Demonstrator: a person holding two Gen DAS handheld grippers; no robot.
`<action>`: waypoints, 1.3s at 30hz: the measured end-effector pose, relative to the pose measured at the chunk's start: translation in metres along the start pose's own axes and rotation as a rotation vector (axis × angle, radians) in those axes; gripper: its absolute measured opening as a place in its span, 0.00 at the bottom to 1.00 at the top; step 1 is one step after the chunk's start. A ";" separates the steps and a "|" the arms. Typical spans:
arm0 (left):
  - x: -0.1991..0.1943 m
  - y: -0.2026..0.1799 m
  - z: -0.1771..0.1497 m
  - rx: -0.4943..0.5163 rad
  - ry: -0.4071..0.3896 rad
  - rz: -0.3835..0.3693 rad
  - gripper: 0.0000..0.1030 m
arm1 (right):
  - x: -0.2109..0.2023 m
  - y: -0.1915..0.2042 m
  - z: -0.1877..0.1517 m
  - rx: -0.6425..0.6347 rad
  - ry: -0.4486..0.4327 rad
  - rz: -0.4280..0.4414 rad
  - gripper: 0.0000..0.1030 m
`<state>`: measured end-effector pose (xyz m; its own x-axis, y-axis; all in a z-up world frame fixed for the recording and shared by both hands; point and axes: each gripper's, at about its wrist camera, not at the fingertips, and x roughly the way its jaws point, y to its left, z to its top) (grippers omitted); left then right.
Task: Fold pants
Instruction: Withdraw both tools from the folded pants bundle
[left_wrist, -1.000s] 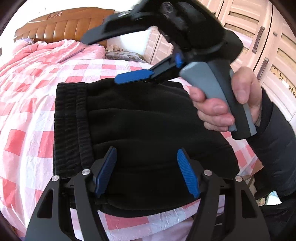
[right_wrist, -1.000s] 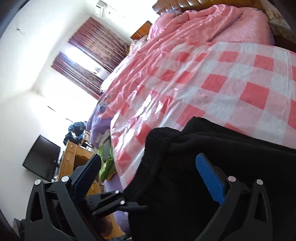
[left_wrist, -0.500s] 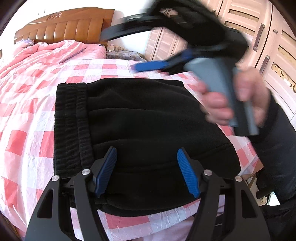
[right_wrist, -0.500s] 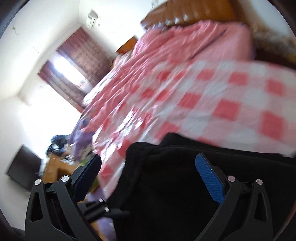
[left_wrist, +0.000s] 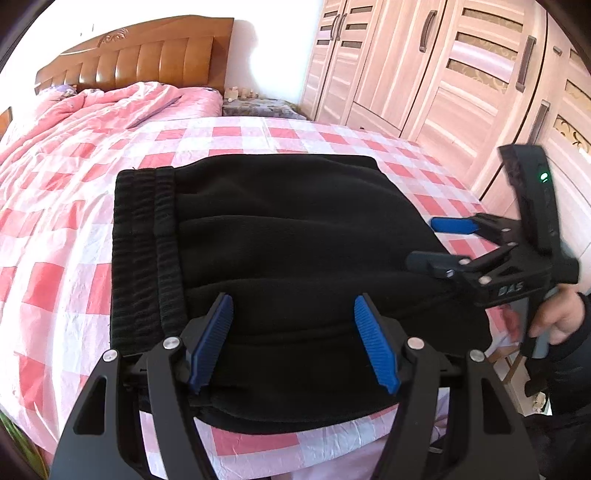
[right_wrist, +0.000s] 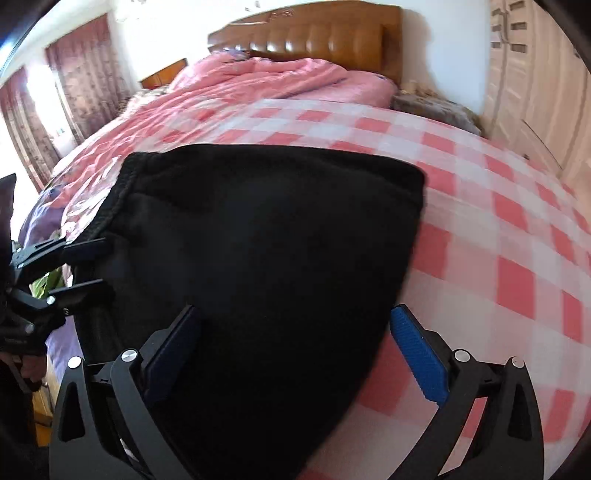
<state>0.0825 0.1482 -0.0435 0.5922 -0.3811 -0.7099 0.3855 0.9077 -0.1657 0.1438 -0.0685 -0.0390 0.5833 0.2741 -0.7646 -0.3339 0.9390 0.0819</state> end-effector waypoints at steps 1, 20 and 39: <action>0.000 -0.001 0.001 0.003 0.004 0.009 0.66 | -0.006 0.003 0.001 -0.018 -0.018 -0.026 0.96; -0.057 0.020 -0.020 -0.062 -0.082 0.117 0.83 | -0.060 0.031 -0.063 -0.053 -0.127 0.040 0.96; -0.007 0.069 -0.020 -0.248 -0.030 0.058 0.72 | -0.012 0.043 -0.079 -0.141 -0.072 -0.090 0.80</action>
<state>0.0905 0.2167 -0.0634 0.6307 -0.3290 -0.7028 0.1674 0.9420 -0.2907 0.0640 -0.0477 -0.0767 0.6653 0.2087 -0.7168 -0.3753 0.9235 -0.0794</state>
